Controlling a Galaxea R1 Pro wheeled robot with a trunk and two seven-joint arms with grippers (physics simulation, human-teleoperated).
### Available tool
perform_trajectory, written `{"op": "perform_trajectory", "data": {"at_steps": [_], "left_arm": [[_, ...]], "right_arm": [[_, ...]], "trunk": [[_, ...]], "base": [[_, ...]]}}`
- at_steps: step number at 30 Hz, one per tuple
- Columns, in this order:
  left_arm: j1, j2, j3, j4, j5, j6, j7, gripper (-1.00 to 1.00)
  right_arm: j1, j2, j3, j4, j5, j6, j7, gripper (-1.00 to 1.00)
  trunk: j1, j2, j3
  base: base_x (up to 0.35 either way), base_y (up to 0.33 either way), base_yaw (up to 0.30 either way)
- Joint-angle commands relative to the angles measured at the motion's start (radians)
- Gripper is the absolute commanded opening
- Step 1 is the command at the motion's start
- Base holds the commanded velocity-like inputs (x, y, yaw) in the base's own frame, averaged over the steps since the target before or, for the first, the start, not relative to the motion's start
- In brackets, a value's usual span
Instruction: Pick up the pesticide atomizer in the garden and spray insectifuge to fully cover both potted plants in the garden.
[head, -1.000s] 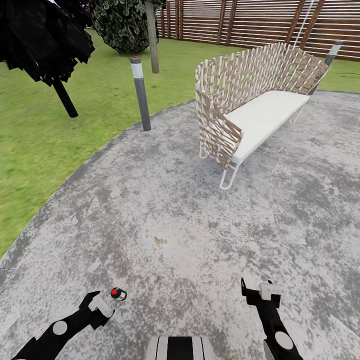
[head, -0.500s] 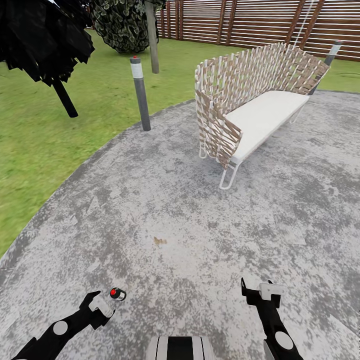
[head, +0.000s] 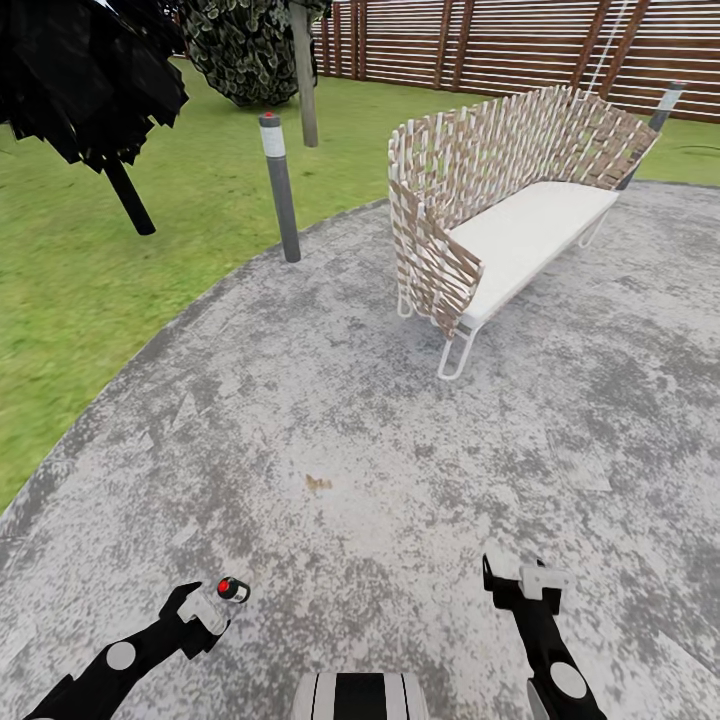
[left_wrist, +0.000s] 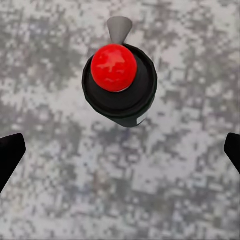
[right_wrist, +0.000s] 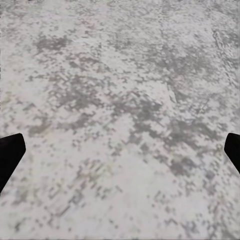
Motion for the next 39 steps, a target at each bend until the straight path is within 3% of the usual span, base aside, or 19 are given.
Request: {"op": "perform_trajectory", "data": {"at_steps": [1, 14, 39], "left_arm": [[0.000, 0.000, -0.001, 0.000, -0.006, -0.005, 0.000, 1.00], [0.000, 0.000, -0.001, 0.000, -0.006, -0.005, 0.001, 1.00], [0.002, -0.001, -0.002, 0.000, -0.007, -0.004, 0.000, 1.00]], "right_arm": [[0.000, 0.000, 0.001, -0.005, 0.001, -0.002, -0.004, 1.00], [0.000, 0.000, 0.001, -0.022, 0.002, -0.002, -0.004, 1.00], [0.000, 0.000, 0.001, -0.023, 0.002, -0.001, -0.004, 1.00]], "trunk": [[0.000, 0.000, -0.001], [0.000, 0.000, -0.001], [0.000, 0.000, -0.001]], "base": [[0.000, 0.000, 0.000], [0.108, -0.053, 0.000], [0.005, -0.002, 0.000]]}}
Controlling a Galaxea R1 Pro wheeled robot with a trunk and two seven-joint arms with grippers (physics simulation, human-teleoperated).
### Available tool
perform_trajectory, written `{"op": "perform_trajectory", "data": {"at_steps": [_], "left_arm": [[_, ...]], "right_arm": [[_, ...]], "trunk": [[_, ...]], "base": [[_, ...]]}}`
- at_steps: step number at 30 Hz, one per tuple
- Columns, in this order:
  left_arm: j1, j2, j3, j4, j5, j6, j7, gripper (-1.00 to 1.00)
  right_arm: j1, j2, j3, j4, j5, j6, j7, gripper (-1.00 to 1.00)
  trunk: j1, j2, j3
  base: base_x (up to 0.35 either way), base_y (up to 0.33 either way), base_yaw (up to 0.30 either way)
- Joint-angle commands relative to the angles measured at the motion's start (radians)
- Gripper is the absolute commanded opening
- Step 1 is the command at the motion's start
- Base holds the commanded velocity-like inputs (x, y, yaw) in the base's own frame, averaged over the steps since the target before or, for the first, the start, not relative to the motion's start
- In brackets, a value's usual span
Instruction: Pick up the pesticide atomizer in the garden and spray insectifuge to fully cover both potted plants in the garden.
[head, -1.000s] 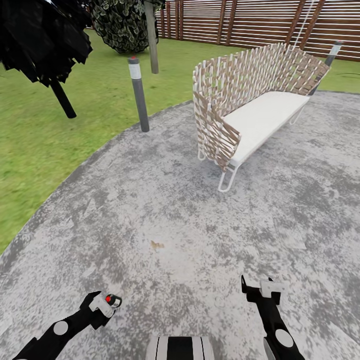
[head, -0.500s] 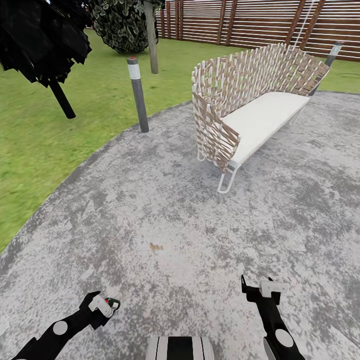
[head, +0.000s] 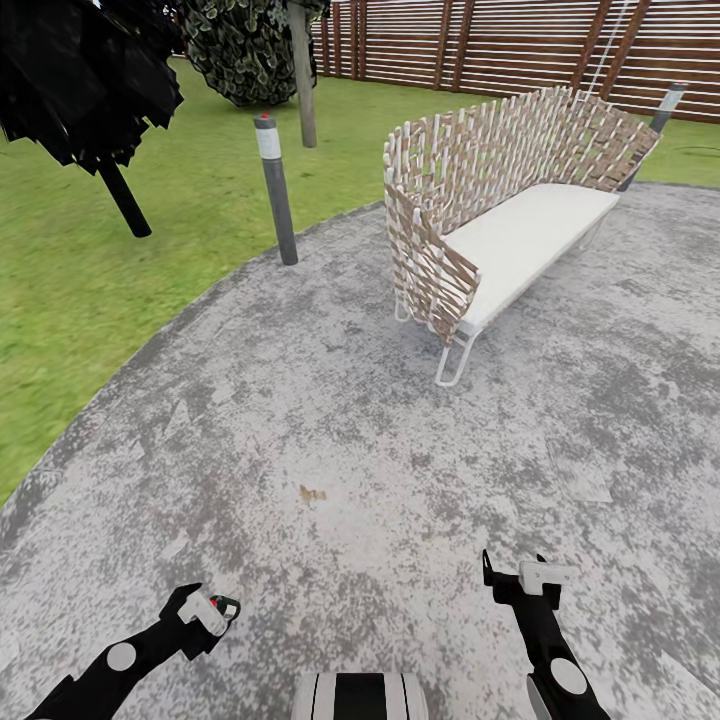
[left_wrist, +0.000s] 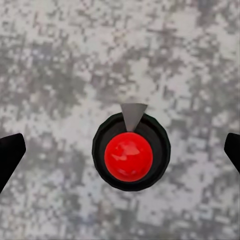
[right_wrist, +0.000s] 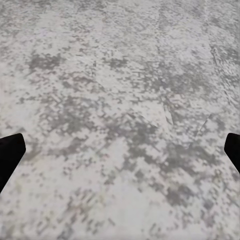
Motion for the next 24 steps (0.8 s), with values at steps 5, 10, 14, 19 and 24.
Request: {"op": "perform_trajectory", "data": {"at_steps": [5, 10, 14, 19, 24], "left_arm": [[0.000, 0.000, -0.001, 0.000, -0.006, -0.004, 0.000, 1.00], [0.001, -0.001, -0.002, 0.000, -0.007, -0.004, 0.000, 1.00], [0.000, -0.002, -0.003, 0.000, -0.027, -0.003, 0.000, 1.00], [-0.001, -0.003, -0.001, 0.000, -0.058, -0.002, 0.000, 1.00], [-0.001, -0.003, -0.001, 0.001, -0.063, -0.002, 0.000, 1.00]], "right_arm": [[0.000, 0.000, 0.001, 0.000, 0.001, -0.002, -0.004, 1.00], [0.000, 0.000, 0.001, 0.000, 0.001, -0.002, -0.004, 1.00], [0.000, 0.000, 0.001, 0.000, 0.001, -0.002, -0.004, 1.00], [0.000, 0.000, 0.001, 0.001, 0.001, -0.002, -0.004, 1.00], [0.000, 0.000, 0.001, 0.000, 0.001, -0.002, -0.004, 1.00]], "trunk": [[0.000, 0.000, -0.001], [0.000, 0.000, -0.001], [0.001, -0.001, -0.009], [0.003, -0.002, -0.034], [0.003, -0.002, -0.040]], "base": [[0.004, 0.000, 0.000], [0.000, 0.000, 0.000], [0.000, 0.000, 0.000], [0.000, 0.000, 0.000], [0.000, 0.000, 0.000]]}}
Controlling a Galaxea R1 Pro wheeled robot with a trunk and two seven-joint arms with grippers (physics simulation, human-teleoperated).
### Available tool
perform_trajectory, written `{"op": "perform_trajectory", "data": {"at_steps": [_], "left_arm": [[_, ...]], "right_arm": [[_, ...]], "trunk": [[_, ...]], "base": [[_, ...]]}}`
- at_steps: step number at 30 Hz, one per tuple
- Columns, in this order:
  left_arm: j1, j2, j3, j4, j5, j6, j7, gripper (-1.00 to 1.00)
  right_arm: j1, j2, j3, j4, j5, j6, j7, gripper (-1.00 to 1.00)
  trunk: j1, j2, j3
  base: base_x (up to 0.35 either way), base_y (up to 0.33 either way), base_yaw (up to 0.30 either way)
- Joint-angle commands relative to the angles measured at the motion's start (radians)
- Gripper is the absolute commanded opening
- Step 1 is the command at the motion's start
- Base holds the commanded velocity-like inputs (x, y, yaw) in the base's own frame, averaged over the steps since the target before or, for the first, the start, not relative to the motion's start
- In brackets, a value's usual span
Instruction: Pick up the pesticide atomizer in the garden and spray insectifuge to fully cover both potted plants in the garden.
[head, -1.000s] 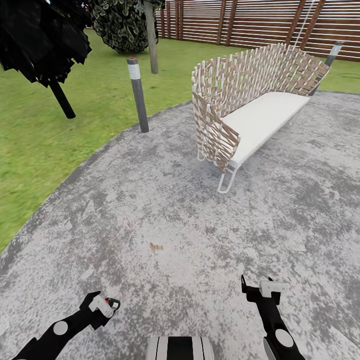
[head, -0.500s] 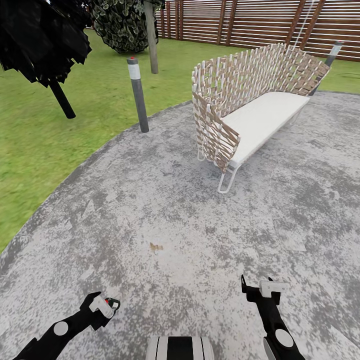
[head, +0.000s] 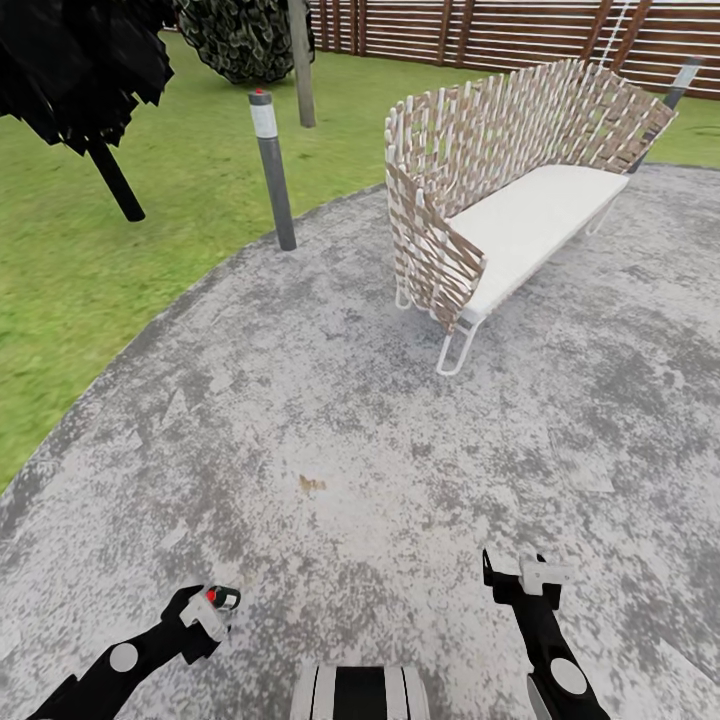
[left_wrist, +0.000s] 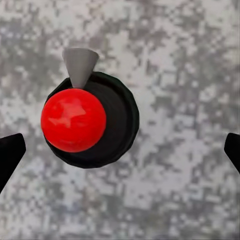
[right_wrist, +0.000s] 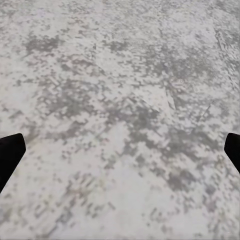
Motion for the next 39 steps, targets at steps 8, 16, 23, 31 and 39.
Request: {"op": "perform_trajectory", "data": {"at_steps": [8, 16, 23, 31, 39], "left_arm": [[-0.001, 0.003, 0.009, 0.000, -0.006, -0.003, 0.002, 1.00], [-0.002, 0.004, 0.010, 0.000, -0.005, -0.004, 0.002, 1.00], [-0.002, 0.004, 0.012, 0.000, -0.003, -0.004, 0.002, 1.00], [-0.002, 0.003, 0.013, 0.000, -0.004, -0.006, 0.003, 1.00], [-0.002, 0.003, 0.011, 0.000, -0.005, -0.006, 0.003, 1.00]], "right_arm": [[0.000, 0.000, 0.001, 0.000, 0.000, -0.003, -0.004, 1.00], [0.000, 0.000, 0.001, 0.000, 0.000, -0.004, -0.004, 1.00], [0.000, 0.000, 0.001, 0.000, -0.001, -0.004, -0.004, 1.00], [0.000, 0.000, 0.001, 0.000, -0.001, -0.004, -0.004, 1.00], [0.000, 0.000, 0.001, 0.000, -0.001, -0.004, -0.004, 1.00]], "trunk": [[0.000, 0.000, -0.003], [0.000, 0.000, -0.007], [0.000, 0.000, -0.007], [0.000, 0.000, -0.007], [0.000, 0.000, -0.007]], "base": [[0.000, 0.000, 0.025], [0.000, 0.000, 0.075], [0.000, 0.000, 0.005], [0.000, 0.000, 0.000], [0.034, 0.000, 0.000]]}}
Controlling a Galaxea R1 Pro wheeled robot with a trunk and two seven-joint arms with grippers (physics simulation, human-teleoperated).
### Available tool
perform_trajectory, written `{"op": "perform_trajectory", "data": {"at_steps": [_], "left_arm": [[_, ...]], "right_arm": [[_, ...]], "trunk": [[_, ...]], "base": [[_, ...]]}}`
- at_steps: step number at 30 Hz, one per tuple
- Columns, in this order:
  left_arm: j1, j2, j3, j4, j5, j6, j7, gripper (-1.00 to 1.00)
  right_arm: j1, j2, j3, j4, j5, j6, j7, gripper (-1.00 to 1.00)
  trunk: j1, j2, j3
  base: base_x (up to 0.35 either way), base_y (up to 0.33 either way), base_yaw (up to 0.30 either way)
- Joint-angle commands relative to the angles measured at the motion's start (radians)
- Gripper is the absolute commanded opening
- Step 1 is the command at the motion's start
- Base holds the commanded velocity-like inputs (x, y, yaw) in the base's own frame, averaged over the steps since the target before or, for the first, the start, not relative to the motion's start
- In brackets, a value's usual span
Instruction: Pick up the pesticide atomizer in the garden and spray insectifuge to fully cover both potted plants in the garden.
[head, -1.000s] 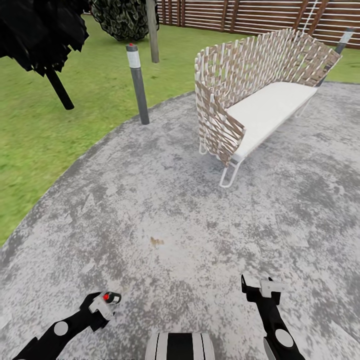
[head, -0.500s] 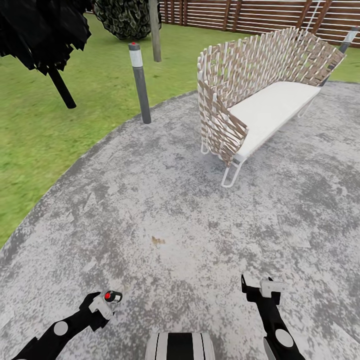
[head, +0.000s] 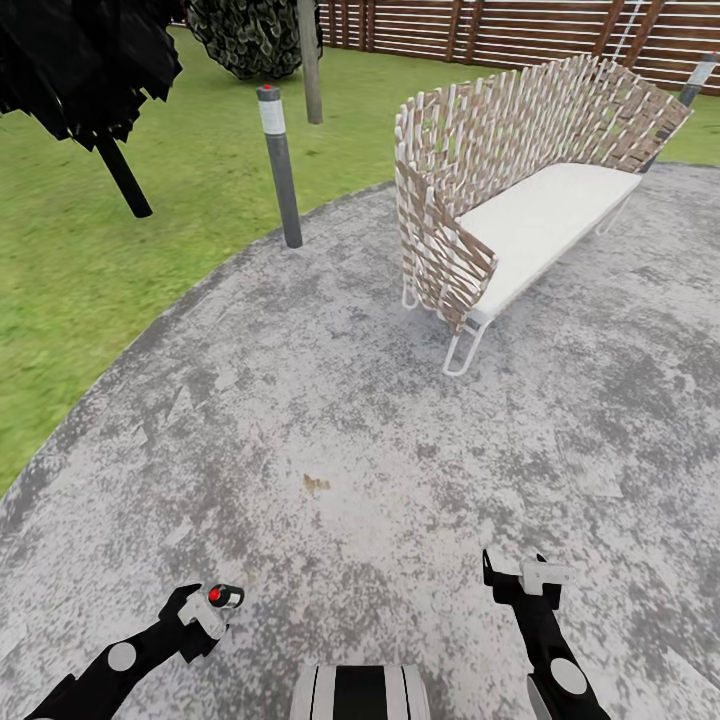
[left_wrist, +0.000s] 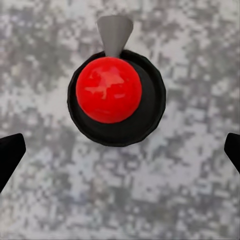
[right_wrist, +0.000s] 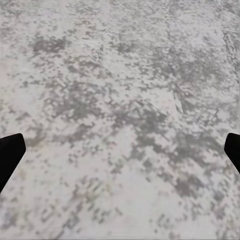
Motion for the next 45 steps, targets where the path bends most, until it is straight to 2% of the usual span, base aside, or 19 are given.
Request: {"op": "perform_trajectory", "data": {"at_steps": [1, 15, 45], "left_arm": [[0.000, 0.000, -0.002, 0.000, -0.006, -0.006, -0.001, 1.00], [0.000, -0.001, -0.011, 0.000, -0.007, -0.004, 0.000, 1.00], [0.000, -0.001, -0.007, 0.000, -0.007, -0.004, 0.000, 1.00]], "right_arm": [[0.000, 0.000, 0.001, 0.000, 0.000, -0.003, -0.004, 1.00], [0.000, 0.000, 0.001, 0.000, 0.000, -0.003, -0.004, 1.00], [0.000, 0.000, 0.001, 0.000, 0.000, -0.003, -0.004, 1.00]], "trunk": [[0.000, 0.000, -0.001], [0.000, 0.000, -0.001], [0.000, 0.000, -0.001]], "base": [[0.005, 0.000, 0.000], [0.032, 0.000, 0.000], [0.000, 0.000, 0.000]]}}
